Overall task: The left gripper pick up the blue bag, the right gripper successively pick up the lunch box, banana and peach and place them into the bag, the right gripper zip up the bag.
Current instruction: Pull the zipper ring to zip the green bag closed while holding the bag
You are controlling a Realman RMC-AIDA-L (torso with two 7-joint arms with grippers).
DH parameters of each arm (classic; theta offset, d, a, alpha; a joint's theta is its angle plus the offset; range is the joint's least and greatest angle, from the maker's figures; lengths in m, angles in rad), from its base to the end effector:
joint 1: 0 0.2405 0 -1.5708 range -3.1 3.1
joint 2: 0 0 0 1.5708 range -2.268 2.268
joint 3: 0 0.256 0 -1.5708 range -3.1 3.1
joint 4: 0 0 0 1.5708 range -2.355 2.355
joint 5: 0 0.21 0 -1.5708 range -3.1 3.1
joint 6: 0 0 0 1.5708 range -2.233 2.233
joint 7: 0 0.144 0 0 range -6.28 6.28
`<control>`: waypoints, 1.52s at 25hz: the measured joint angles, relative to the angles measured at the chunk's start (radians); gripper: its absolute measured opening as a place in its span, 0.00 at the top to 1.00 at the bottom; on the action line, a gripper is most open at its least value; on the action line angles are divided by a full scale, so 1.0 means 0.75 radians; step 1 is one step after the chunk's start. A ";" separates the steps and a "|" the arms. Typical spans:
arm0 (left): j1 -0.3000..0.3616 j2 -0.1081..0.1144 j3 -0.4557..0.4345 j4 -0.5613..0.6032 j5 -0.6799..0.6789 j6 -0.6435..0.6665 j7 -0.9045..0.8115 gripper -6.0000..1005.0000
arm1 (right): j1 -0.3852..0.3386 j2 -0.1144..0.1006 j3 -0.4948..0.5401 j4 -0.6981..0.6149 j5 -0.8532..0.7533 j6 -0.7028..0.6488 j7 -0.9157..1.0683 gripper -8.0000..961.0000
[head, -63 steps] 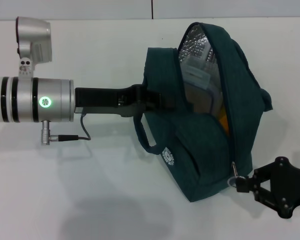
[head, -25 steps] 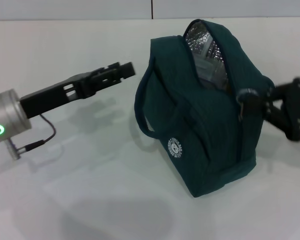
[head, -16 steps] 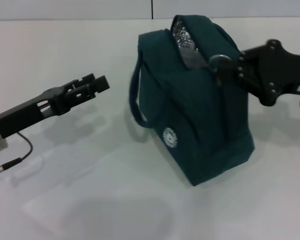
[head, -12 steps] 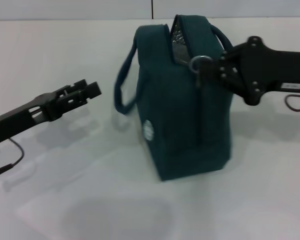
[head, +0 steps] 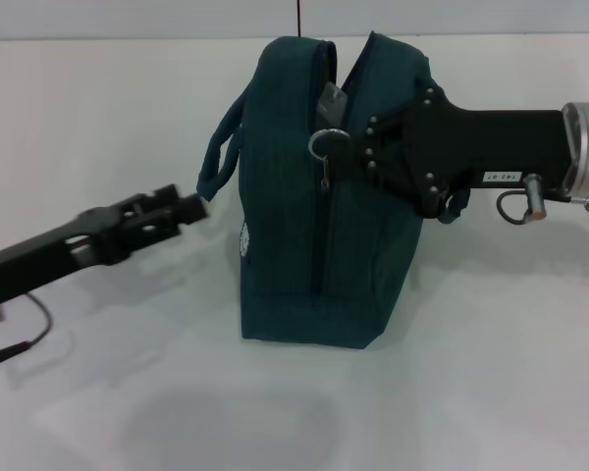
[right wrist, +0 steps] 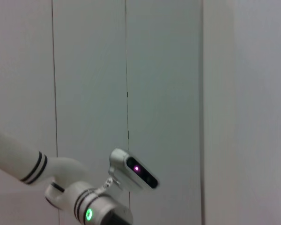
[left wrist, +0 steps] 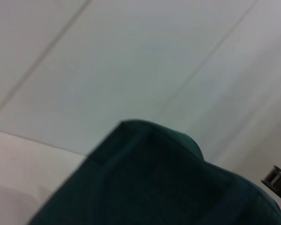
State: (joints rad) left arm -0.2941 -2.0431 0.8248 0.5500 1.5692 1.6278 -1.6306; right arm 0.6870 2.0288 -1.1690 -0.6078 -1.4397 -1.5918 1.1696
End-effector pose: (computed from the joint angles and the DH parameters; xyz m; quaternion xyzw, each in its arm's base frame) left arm -0.2992 0.2737 0.0157 -0.8075 -0.4144 -0.4044 0.1123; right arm 0.1474 0.3522 -0.0140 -0.9338 -0.0122 0.3552 0.0421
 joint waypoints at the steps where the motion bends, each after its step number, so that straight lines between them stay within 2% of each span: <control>1: -0.016 -0.010 0.000 -0.003 0.022 0.002 0.000 0.12 | 0.001 0.000 -0.008 0.012 0.015 0.002 -0.002 0.99; 4: -0.056 -0.027 0.003 -0.008 0.086 0.026 0.000 0.12 | 0.003 0.000 -0.016 0.043 0.038 0.003 -0.011 0.99; 14: -0.079 -0.027 -0.003 -0.010 0.130 0.146 0.000 0.17 | 0.001 -0.001 -0.058 0.069 0.077 0.018 -0.015 0.99; 21: -0.087 -0.037 -0.006 -0.011 0.135 0.129 0.000 0.20 | 0.015 -0.001 -0.185 0.059 0.168 0.053 -0.036 0.99; 29: -0.110 -0.047 -0.005 -0.015 0.146 0.079 -0.001 0.24 | 0.022 -0.001 -0.196 0.065 0.180 0.055 -0.042 0.99; 38: -0.113 -0.042 -0.013 -0.029 0.093 0.079 -0.011 0.28 | 0.012 -0.001 -0.197 0.068 0.181 0.057 -0.042 0.99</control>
State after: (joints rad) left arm -0.3789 -2.0745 0.8153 0.5285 1.6388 1.6867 -1.6387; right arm 0.6958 2.0279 -1.3169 -0.5565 -1.3038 -1.5489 1.1381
